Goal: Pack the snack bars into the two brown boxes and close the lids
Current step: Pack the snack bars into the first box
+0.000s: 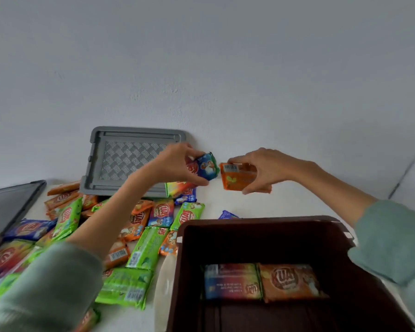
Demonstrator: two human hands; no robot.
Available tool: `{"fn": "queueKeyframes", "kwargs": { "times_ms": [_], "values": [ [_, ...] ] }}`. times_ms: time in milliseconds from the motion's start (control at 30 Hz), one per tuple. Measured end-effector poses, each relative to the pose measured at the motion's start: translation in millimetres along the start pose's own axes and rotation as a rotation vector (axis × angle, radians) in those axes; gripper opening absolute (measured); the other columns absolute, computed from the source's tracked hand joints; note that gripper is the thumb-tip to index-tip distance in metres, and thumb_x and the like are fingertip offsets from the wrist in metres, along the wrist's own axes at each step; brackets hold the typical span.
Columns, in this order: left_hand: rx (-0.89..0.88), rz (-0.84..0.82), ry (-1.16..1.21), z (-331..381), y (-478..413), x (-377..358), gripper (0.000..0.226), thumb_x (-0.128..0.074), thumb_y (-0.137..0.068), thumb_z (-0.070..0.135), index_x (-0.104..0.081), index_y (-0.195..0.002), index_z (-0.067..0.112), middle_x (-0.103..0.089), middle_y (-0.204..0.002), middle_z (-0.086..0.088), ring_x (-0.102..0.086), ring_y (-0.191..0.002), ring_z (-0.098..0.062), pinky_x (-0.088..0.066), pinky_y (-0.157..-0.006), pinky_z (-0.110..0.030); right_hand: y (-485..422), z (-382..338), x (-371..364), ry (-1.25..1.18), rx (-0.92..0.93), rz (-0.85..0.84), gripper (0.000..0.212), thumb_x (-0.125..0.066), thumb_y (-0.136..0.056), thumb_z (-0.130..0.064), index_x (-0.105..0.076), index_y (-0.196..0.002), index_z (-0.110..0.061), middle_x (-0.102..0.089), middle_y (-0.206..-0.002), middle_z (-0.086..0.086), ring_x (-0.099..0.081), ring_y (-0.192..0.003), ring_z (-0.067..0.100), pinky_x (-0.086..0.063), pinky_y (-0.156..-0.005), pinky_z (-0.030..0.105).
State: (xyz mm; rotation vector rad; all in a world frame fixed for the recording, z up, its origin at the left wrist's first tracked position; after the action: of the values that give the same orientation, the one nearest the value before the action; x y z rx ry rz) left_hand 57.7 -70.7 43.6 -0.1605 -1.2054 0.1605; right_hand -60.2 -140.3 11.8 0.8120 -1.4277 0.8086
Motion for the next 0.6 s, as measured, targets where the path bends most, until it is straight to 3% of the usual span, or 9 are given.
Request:
{"fn": "queueKeyframes", "kwargs": {
  "times_ms": [200,267,367,500,600],
  "values": [
    [-0.181,-0.188,-0.091,89,37,-35,0.073,-0.079,-0.052,0.047,-0.064,-0.115,0.014,-0.058,-0.100,-0.003,-0.055,-0.088,-0.015,-0.036,-0.069,-0.007,84,-12,-4,-0.028,-0.064,-0.145,0.086,-0.073,-0.069,-0.052,-0.032,-0.142,-0.035,-0.056,-0.129,0.000,-0.054,-0.108,0.016,-0.041,-0.082,0.026],
    [-0.191,-0.249,-0.093,96,50,-57,0.070,-0.084,-0.058,0.041,-0.061,-0.117,0.012,-0.058,-0.104,-0.004,-0.055,-0.092,-0.015,-0.041,-0.071,-0.013,104,-19,-14,-0.002,-0.067,-0.175,0.085,-0.074,-0.069,-0.051,-0.032,-0.141,-0.037,-0.057,-0.123,-0.001,-0.052,-0.101,0.014,-0.037,-0.077,0.025],
    [-0.223,-0.343,-0.148,101,68,-94,0.070,-0.080,-0.063,0.043,-0.057,-0.121,0.011,-0.054,-0.107,-0.003,-0.047,-0.091,-0.012,-0.044,-0.080,-0.024,120,-29,-26,0.116,-0.037,-0.166,0.081,-0.075,-0.069,-0.043,-0.034,-0.139,-0.036,-0.049,-0.117,-0.001,-0.050,-0.106,0.017,-0.034,-0.074,0.025],
    [-0.247,-0.436,-0.258,102,86,-135,0.064,-0.076,-0.066,0.044,-0.055,-0.117,0.012,-0.050,-0.111,-0.002,-0.041,-0.091,-0.010,-0.041,-0.079,-0.024,138,-39,-41,0.183,-0.047,-0.141,0.081,-0.073,-0.071,-0.037,-0.032,-0.140,-0.031,-0.042,-0.121,0.001,-0.047,-0.108,0.018,-0.036,-0.075,0.027],
    [-0.226,-0.488,-0.291,99,90,-157,0.060,-0.076,-0.068,0.039,-0.056,-0.117,0.010,-0.048,-0.115,-0.004,-0.046,-0.098,-0.015,-0.040,-0.078,-0.023,145,-50,-70,0.251,-0.024,-0.191,0.079,-0.073,-0.071,-0.036,-0.035,-0.139,-0.024,-0.042,-0.125,0.003,-0.046,-0.113,0.020,-0.039,-0.079,0.029]
  ]
}}
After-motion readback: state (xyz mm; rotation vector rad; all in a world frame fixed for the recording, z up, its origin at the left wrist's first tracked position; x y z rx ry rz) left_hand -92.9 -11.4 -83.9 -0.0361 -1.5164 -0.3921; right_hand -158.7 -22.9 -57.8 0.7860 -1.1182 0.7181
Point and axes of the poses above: each hand's wrist, its own y-axis away from the middle knuckle, its own x-axis out of the back of the hand, z = x × y, the point moved 10 cm from there along -y, towards the middle knuckle
